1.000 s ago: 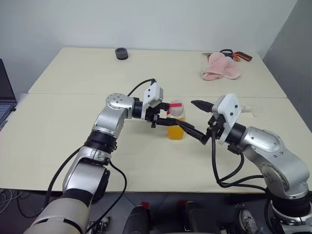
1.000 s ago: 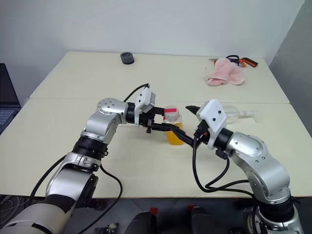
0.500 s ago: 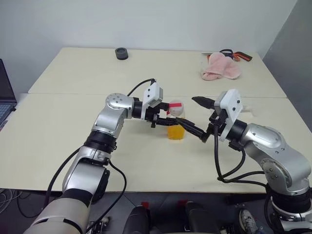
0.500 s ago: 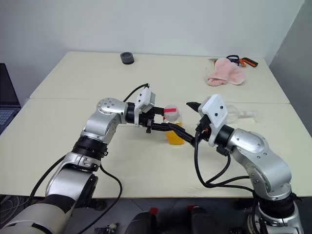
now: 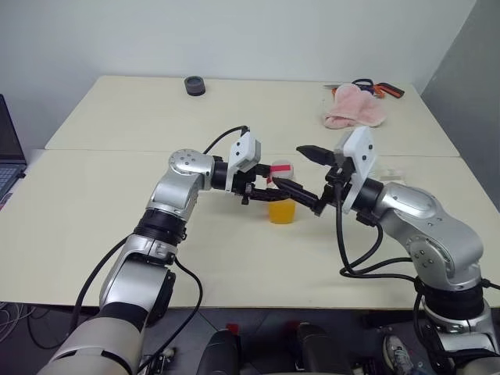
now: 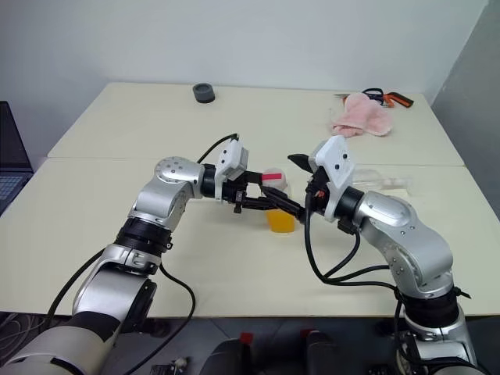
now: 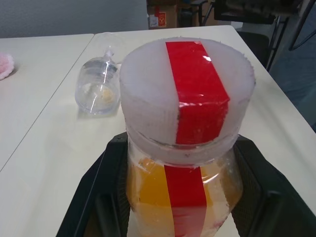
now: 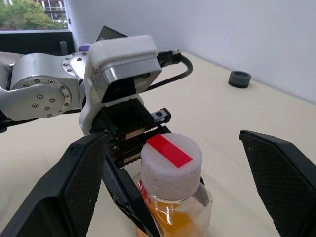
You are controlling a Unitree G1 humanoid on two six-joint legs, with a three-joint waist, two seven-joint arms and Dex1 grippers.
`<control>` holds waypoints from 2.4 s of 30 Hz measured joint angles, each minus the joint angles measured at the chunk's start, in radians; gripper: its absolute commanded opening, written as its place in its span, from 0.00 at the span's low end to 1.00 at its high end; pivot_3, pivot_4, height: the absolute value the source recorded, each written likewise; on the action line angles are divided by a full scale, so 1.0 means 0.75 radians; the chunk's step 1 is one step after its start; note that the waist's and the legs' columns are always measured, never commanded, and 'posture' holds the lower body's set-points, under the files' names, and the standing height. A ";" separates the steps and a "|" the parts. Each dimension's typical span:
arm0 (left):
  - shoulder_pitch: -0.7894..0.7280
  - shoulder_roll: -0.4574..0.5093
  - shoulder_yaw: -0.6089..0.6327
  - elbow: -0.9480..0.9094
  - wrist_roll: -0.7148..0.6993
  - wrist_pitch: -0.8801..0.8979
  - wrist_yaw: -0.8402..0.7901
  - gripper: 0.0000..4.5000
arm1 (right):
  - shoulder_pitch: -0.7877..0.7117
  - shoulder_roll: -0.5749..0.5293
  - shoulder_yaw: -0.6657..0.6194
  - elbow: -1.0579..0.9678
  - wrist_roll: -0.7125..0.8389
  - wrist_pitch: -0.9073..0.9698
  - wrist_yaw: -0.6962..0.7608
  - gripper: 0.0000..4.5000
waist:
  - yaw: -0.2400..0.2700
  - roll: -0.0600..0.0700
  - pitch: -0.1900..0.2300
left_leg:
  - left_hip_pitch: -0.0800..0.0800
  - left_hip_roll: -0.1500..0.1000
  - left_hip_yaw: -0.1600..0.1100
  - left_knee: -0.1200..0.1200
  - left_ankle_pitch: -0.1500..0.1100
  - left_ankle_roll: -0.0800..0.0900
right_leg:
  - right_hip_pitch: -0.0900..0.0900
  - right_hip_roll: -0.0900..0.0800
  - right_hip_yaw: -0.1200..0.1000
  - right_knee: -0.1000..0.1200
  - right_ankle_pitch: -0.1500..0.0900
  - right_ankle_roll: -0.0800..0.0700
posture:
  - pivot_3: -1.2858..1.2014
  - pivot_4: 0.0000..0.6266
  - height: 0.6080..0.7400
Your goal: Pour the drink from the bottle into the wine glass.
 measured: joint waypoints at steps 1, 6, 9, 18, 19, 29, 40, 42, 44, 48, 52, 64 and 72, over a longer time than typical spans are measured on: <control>0.000 0.000 0.000 0.000 0.000 0.000 0.000 0.48 | -0.006 0.001 0.004 0.014 0.000 0.000 0.009 1.00 | 0.000 0.000 0.000 | 0.000 0.000 0.000 0.000 0.000 0.000 | 0.000 0.000 0.000 0.000 0.000 0.000 | 0.52 0.24 1.00; 0.000 0.000 0.000 0.000 0.000 0.000 0.000 0.48 | -0.021 0.014 0.025 0.067 -0.002 -0.001 0.044 1.00 | 0.000 0.000 0.000 | 0.000 0.000 0.000 0.000 0.000 0.000 | 0.000 0.000 0.000 0.000 0.000 0.000 | 0.52 0.24 1.00; 0.000 0.000 0.000 -0.001 0.000 0.001 0.000 0.48 | -0.025 0.015 0.049 0.092 -0.012 -0.013 0.053 1.00 | 0.000 0.000 0.000 | 0.000 0.000 0.000 0.000 0.000 0.000 | 0.000 0.000 0.000 0.000 0.000 0.000 | 0.52 0.24 1.00; 0.000 0.001 0.000 -0.002 0.000 0.003 0.000 0.48 | -0.060 0.043 0.095 0.152 -0.068 -0.072 0.071 0.87 | 0.000 0.000 0.000 | 0.000 0.000 0.000 0.000 0.000 0.000 | 0.000 0.000 0.000 0.000 0.000 0.000 | 0.52 0.24 1.00; 0.000 0.001 0.000 -0.002 0.000 0.003 0.000 0.48 | -0.060 0.047 0.101 0.161 -0.078 -0.079 0.072 0.80 | 0.000 0.000 0.000 | 0.000 0.000 0.000 0.000 0.000 0.000 | 0.000 0.000 0.000 0.000 0.000 0.000 | 0.52 0.24 1.00; 0.000 0.004 0.001 -0.002 0.000 0.003 -0.001 0.48 | -0.064 0.052 0.109 0.182 -0.142 -0.119 0.074 0.41 | 0.000 0.000 0.000 | 0.000 0.000 0.000 0.000 0.000 0.000 | 0.000 0.000 0.000 0.000 0.000 0.000 | 0.52 0.24 1.00; 0.010 0.007 0.007 -0.016 0.000 0.003 0.004 0.48 | 0.003 0.151 0.045 0.140 -0.121 -0.170 0.029 0.39 | 0.000 0.000 0.000 | 0.000 0.000 0.000 0.000 0.000 0.000 | 0.000 0.000 0.000 0.000 0.000 0.000 | 0.52 0.24 1.00; 0.016 0.008 0.008 -0.025 0.000 0.005 0.005 0.48 | 0.010 0.131 0.051 0.131 -0.184 -0.237 0.019 0.39 | 0.000 0.000 0.000 | 0.000 0.000 0.000 0.000 0.000 0.000 | 0.000 0.000 0.000 0.000 0.000 0.000 | 0.52 0.24 1.00; 0.020 0.009 0.008 -0.032 0.000 0.006 0.006 0.48 | 0.025 0.128 0.048 0.113 -0.209 -0.272 0.011 0.39 | 0.000 0.000 0.000 | 0.000 0.000 0.000 0.000 0.000 0.000 | 0.000 0.000 0.000 0.000 0.000 0.000 | 0.52 0.24 1.00; 0.024 0.010 0.010 -0.039 -0.001 0.010 0.008 0.48 | 0.124 0.069 -0.007 0.033 -0.169 -0.248 0.017 0.39 | 0.002 0.000 0.000 | -0.001 0.000 0.000 0.000 0.000 0.000 | 0.000 -0.001 0.000 -0.001 0.000 0.000 | 0.52 0.24 1.00; 0.028 0.013 0.012 -0.046 -0.002 0.020 0.013 0.48 | 0.245 -0.042 -0.133 -0.055 -0.088 -0.176 0.034 0.39 | 0.003 0.000 0.000 | 0.000 0.000 0.000 -0.001 0.000 0.000 | 0.000 -0.001 0.000 -0.001 0.000 0.000 | 0.52 0.24 1.00; 0.044 0.024 0.015 -0.058 -0.008 0.028 0.031 0.48 | 0.772 -0.099 -0.267 0.362 -0.392 -0.480 -0.079 0.46 | -0.006 0.000 -0.001 | 0.006 0.001 0.004 -0.002 0.000 0.001 | 0.002 0.003 0.005 0.001 0.000 0.000 | 0.52 0.24 1.00; 0.044 0.026 0.016 -0.059 -0.010 0.029 0.035 0.48 | 0.842 -0.062 -0.326 0.381 -0.321 -0.531 -0.036 1.00 | 0.003 0.001 -0.001 | 0.005 0.001 0.004 -0.002 0.000 0.001 | 0.003 0.002 0.004 -0.001 0.000 0.000 | 0.52 0.24 1.00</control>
